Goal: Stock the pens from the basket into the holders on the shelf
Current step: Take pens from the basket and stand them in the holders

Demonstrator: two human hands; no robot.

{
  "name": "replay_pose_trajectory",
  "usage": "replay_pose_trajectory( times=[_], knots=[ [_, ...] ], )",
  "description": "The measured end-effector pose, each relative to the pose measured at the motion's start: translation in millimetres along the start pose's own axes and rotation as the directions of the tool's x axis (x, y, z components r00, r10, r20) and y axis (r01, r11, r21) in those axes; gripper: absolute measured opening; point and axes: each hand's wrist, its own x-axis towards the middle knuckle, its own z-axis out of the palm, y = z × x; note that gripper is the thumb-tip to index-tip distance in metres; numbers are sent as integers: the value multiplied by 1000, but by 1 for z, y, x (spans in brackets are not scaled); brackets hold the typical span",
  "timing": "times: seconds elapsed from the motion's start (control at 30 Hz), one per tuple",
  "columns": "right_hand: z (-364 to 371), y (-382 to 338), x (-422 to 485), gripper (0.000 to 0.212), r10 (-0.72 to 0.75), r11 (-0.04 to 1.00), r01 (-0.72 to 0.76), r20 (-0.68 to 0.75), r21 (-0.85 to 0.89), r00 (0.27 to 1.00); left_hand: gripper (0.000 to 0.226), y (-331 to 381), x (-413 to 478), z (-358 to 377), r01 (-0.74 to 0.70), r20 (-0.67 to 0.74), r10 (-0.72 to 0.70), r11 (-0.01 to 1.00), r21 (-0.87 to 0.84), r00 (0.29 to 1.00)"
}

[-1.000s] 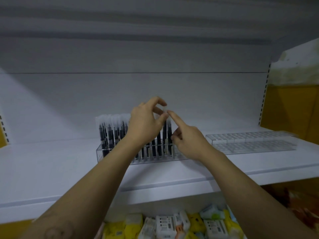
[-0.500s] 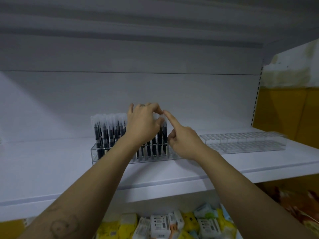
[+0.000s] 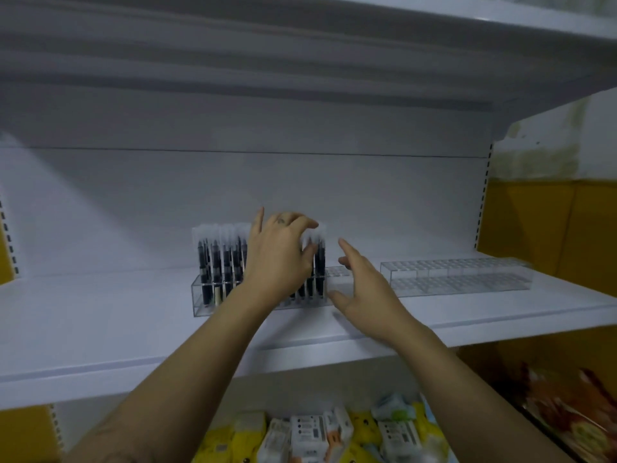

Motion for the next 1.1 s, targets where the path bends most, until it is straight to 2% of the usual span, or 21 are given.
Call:
replay_pose_trajectory(
  times=[0.2, 0.43, 0.6, 0.9, 1.0, 1.1],
  knots=[
    [-5, 9, -53, 69, -28, 997, 22, -88, -71, 996, 26, 27, -51, -5, -41, -25, 40, 996, -78, 999],
    [-1, 32, -128, 61, 41, 987, -55, -92, -153, 995, 25, 52, -139, 10, -101, 105, 110, 991, -85, 988],
    [21, 57, -188, 55, 129, 962, -136, -43, -238, 991, 29, 65, -209, 38, -10, 273, 46, 991, -133, 961],
    [83, 123, -266, 57, 335, 913, -286, 136, -290, 932, 45, 87, -322, 106, 132, 584, -8, 977, -170, 812],
    [105, 147, -296, 57, 426, 880, -341, 233, -331, 874, 47, 92, -357, 124, 200, 686, -41, 968, -153, 726],
    [126, 173, -337, 57, 518, 845, -406, 345, -349, 782, 51, 90, -404, 135, 307, 797, -87, 943, -127, 598]
  ],
)
